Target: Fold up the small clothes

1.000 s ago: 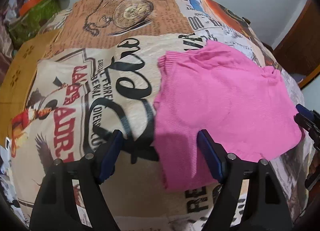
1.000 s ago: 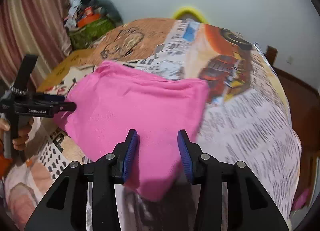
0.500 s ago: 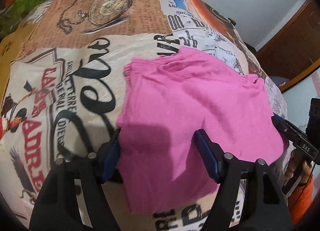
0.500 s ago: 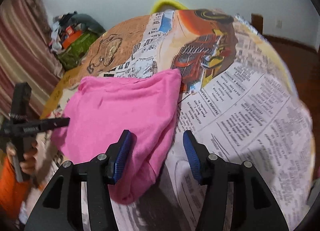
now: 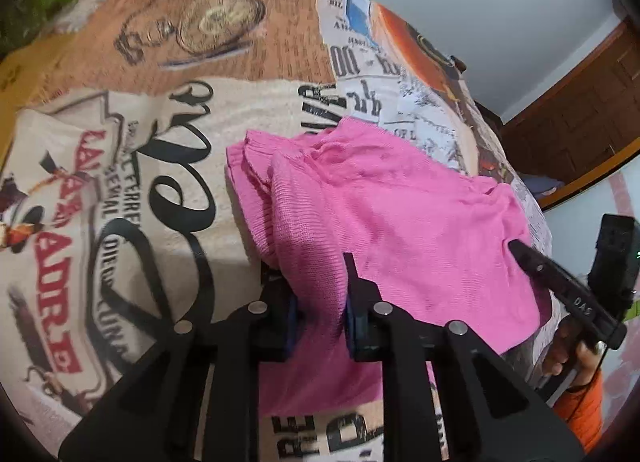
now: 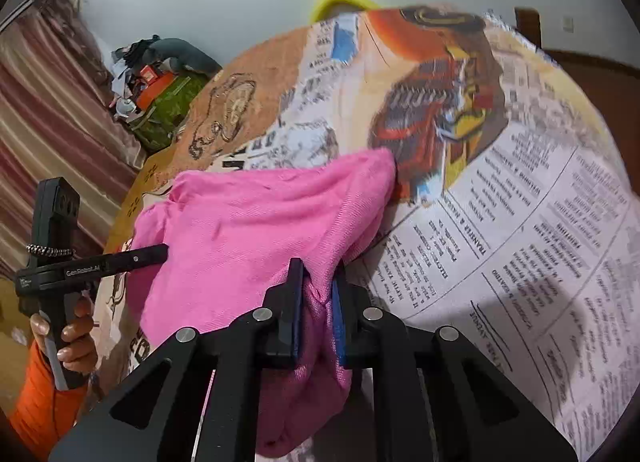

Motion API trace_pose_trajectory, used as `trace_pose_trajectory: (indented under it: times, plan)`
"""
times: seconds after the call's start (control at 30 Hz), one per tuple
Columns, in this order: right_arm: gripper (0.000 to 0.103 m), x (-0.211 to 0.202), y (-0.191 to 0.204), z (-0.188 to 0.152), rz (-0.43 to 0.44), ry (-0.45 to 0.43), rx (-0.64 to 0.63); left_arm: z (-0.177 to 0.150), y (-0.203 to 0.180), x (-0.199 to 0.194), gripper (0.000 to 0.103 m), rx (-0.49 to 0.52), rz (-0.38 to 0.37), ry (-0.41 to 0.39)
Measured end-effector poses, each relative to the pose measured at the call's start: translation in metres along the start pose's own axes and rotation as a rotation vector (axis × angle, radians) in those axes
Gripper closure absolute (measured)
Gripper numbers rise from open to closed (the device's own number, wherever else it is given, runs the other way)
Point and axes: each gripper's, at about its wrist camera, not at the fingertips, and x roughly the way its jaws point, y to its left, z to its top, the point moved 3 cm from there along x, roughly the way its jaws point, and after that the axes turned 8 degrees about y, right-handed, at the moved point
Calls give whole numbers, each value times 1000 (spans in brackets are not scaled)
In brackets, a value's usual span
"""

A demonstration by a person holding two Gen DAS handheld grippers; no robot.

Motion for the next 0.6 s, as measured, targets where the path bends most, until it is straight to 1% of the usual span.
trace_pose_trajectory:
  times: [0.13, 0.33, 0.43, 0.6]
  plan:
    - [94, -24, 20, 3, -3, -43, -51, -9, -4, -35, 86, 20, 5, -59]
    - [94, -54, 72, 5, 2, -106, -150, -29, -4, -105, 86, 58, 68, -191]
    - [94, -62, 101, 5, 15, -129, -191, -39, 8, -134, 86, 56, 90, -230]
    - [94, -55, 140, 1, 42, -123, -228, -57, 39, -162, 86, 25, 127, -257]
